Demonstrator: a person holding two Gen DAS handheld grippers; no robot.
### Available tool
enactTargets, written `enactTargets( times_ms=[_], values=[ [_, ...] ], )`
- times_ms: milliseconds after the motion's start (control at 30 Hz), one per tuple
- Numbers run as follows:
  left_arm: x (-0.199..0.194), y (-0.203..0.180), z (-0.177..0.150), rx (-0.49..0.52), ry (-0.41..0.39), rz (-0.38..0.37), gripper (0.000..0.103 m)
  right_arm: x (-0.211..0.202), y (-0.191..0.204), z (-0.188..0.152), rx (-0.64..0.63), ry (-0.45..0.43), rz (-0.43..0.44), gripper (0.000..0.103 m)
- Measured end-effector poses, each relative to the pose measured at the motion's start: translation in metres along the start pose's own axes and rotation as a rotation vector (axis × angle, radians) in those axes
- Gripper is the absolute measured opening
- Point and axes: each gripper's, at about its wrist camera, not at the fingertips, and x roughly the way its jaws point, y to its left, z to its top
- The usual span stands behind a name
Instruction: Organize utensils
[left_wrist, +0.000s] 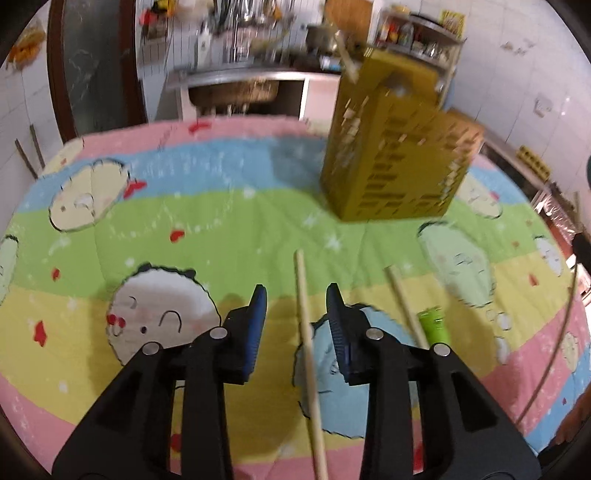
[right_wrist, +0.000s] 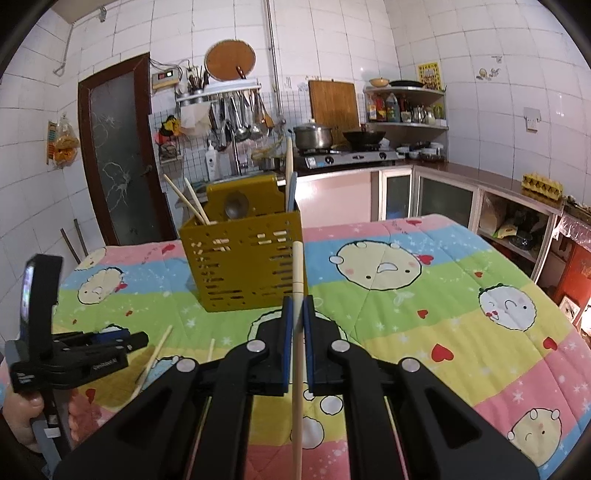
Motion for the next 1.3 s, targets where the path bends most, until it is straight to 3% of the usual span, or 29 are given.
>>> enactTargets(
  times_ms=[300,367,400,567,667,1133,1300],
  values=[
    [0.033,-0.006,-0.001,0.048,0.079,0.051,0.032,0.026,-0.005,-0.004,0.005,0.061,-0.009,0.006],
    [0.035,-0.007,0.001,0.057,0.083,0.046,0.021,0.027,-0.005,-0.004,0.003,0.061,-0.011,0.006],
    [0.036,-0.008,0.003,0.062,0.091,0.035,0.009,0.027,-0.005,-0.004,0.004,0.062,-0.012,0.006],
    [0.033,-0.013,0.004,0.068,0.069,0.028,0.006,0.026,-0.004,-0.003,0.008,0.061,-0.012,0.006],
    [0.023,-0.013,0.006,0.064,0.024,0.024,0.005,0.024,-0.003,-0.002,0.006,0.055,-0.014,0.006],
    [-0.083,-0.028,0.011,0.077,-0.353,0.015,0.005,-0.001,0.003,0.010,-0.006,-0.033,-0.015,0.006],
    [-0.109,-0.037,0.005,0.101,-0.426,0.005,0.005,-0.010,0.004,0.014,-0.008,-0.063,-0.014,0.006]
  ],
)
